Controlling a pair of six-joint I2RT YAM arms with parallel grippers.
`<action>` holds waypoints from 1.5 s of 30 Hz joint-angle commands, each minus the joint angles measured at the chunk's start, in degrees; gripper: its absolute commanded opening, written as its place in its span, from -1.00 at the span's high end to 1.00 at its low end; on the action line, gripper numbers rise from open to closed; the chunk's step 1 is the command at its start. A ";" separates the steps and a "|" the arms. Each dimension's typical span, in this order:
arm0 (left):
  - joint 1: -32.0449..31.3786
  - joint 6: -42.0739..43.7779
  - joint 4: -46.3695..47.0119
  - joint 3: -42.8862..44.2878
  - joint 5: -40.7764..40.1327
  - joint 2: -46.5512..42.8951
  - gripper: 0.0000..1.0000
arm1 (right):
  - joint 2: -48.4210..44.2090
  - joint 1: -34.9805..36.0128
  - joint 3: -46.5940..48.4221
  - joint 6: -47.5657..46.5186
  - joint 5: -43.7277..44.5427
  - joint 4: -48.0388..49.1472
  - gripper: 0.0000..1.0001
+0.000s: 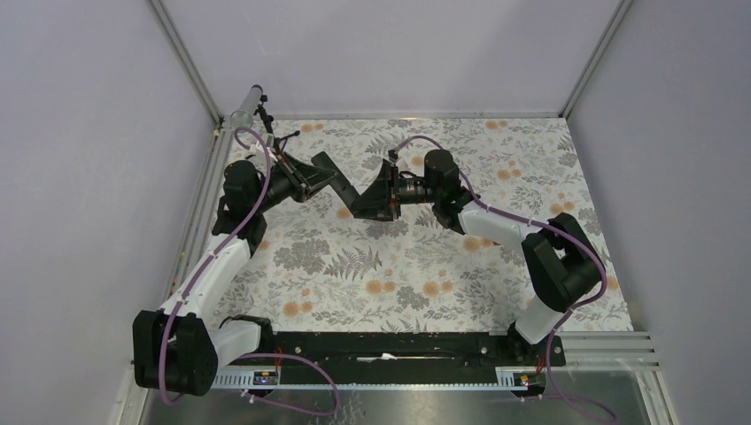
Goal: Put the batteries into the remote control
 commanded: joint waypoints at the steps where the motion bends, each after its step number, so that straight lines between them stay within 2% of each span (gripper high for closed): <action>1: -0.29 -2.07 1.02 3.63 2.91 -1.36 1.00 | 0.06 -0.24 2.38 -4.34 4.46 -6.43 0.09; 8: 0.30 -0.75 -1.41 4.50 2.04 -1.57 1.00 | -1.79 -0.24 2.42 -5.16 6.01 -9.38 0.16; 19: 0.32 -1.77 -0.29 3.66 2.44 -2.09 1.00 | -0.99 -0.32 2.50 -4.33 7.42 -6.79 0.04; 29: 0.17 -3.07 3.20 2.32 3.83 -2.42 1.00 | 1.23 -0.34 5.17 -4.71 6.96 -6.46 0.02; 36: -0.95 -5.89 4.28 1.91 3.80 -2.32 1.00 | 2.21 -0.31 6.67 -8.74 7.94 -6.80 0.17; 39: -1.74 -9.25 5.73 1.14 1.64 -3.06 1.00 | 1.58 -0.24 5.88 -9.75 10.40 -4.75 0.20; 42: -2.73 -12.97 7.71 -0.09 -2.34 -4.21 1.00 | 0.96 -0.11 6.19 -12.81 13.75 -7.22 0.20; 45: -3.80 -16.05 8.92 -1.11 -6.25 -5.14 1.00 | 0.61 0.09 5.06 -12.45 16.31 -4.43 0.21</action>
